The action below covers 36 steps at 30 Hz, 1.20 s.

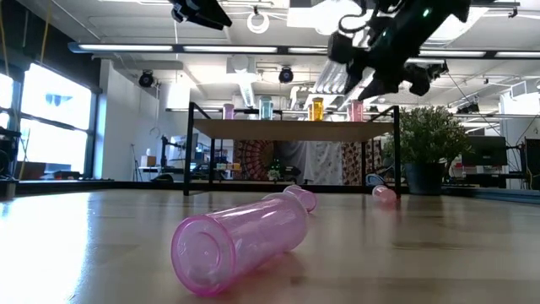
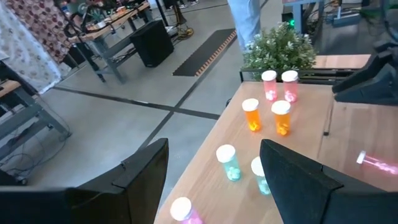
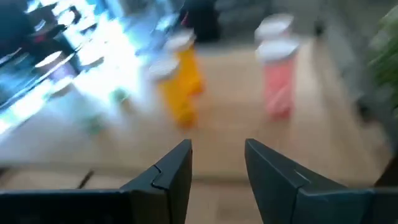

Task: Pick and place medicine bottles onto shelf by color
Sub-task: Put the pink pill bottle on the shelf aligned with the other pink pill bottles

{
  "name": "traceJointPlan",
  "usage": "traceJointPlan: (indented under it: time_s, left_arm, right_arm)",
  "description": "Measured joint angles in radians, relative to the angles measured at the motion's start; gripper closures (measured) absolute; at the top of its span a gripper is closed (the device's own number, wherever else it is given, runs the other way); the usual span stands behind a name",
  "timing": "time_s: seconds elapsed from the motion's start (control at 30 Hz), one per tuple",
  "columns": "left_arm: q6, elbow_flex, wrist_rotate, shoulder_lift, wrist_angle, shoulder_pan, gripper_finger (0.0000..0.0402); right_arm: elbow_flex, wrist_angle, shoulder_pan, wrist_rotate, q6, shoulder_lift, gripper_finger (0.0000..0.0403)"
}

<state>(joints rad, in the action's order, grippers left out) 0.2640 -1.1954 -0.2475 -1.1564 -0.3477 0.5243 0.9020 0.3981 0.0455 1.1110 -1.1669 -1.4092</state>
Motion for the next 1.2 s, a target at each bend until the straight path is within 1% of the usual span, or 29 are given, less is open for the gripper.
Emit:
traceJointPlan:
  time_s: [0.1,0.23,0.27,0.3,0.43,0.57,0.67,0.8,0.9,1.03,1.2]
  left_arm:
    - [-0.002,0.000,0.020,0.000,0.000,0.000,0.0156]
    - [-0.003,0.000,0.028,0.000,-0.002,-0.002,0.0156]
    - [-0.010,0.000,0.027,0.000,-0.003,-0.002,0.0156]
    - [-0.022,0.000,0.028,0.000,-0.004,-0.002,0.0156]
    - [-0.053,0.000,0.028,0.000,-0.018,-0.002,0.0156]
    - [-0.055,0.000,0.029,0.000,-0.044,-0.002,0.0156]
    - [-0.055,0.000,0.029,0.000,-0.063,-0.002,0.0156]
    - [-0.057,0.000,0.028,0.000,-0.075,-0.002,0.0156]
    - [-0.084,0.000,0.032,0.000,-0.080,-0.002,0.0156]
    - [-0.096,0.000,0.038,0.000,-0.082,-0.002,0.0156]
    - [-0.096,0.000,0.038,0.000,-0.082,-0.002,0.0156]
  right_arm:
    - [0.000,0.009,0.001,-0.206,-0.017,0.083,0.0265]
    - [0.000,0.061,-0.013,-0.499,-0.125,0.177,0.0265]
    - [0.000,0.083,-0.013,-0.559,-0.155,0.192,0.0265]
    - [0.000,0.102,-0.013,-0.616,-0.187,0.204,0.0265]
    - [0.000,0.230,-0.012,-0.767,-0.305,0.212,0.0265]
    - [0.000,0.393,-0.026,-0.834,-0.398,0.210,0.0265]
    - [0.000,0.449,-0.048,-0.856,-0.404,0.210,0.0265]
    - [0.000,0.442,-0.083,-0.895,-0.339,0.193,0.0261]
    - [0.000,0.436,-0.117,-0.935,-0.298,0.158,0.0247]
    - [0.000,0.423,-0.140,-0.937,-0.291,0.092,0.0224]
    - [0.000,0.367,-0.156,-0.963,-0.287,0.002,0.0218]
